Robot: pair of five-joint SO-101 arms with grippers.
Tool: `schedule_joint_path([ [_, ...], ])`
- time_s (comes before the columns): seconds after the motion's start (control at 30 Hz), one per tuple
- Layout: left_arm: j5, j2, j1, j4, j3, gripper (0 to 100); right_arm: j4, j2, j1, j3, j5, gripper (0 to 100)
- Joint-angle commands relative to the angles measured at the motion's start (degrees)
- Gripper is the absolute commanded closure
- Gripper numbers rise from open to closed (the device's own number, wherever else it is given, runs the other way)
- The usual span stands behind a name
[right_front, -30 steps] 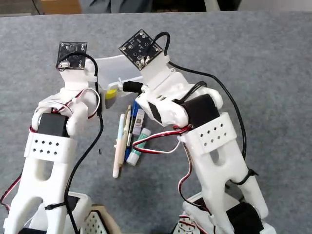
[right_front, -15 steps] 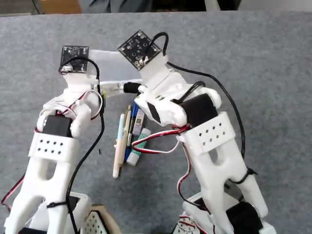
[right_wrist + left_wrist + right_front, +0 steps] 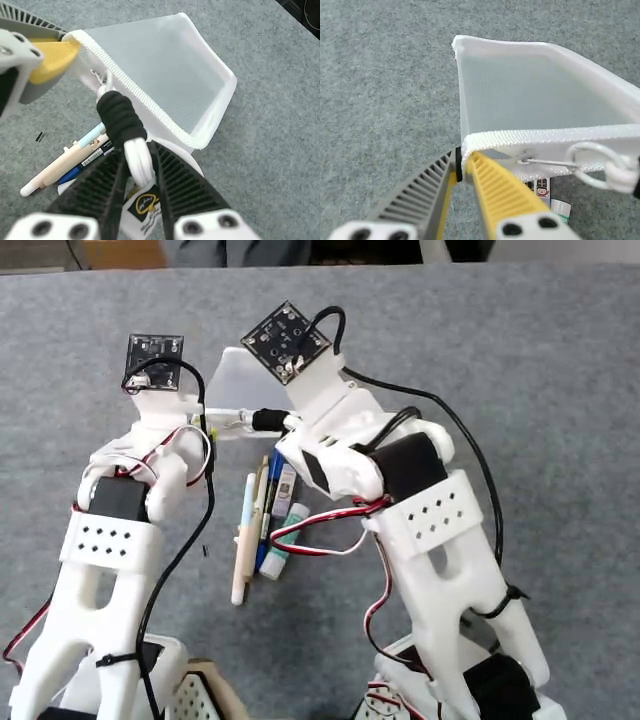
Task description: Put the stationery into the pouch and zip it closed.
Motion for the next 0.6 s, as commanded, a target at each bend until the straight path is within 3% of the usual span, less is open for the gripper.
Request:
schedule_joint_path([
  [0.0, -0.09, -0.79, -0.31, 0.18, -0.92, 97, 1.41, -2.42, -0.09, -2.42, -0.35, 98.7],
  [0.57, -0.09, -0.88, -0.84, 6.51, -4.53, 97, 4.66, -2.42, 13.63, -2.42, -0.7, 98.7],
])
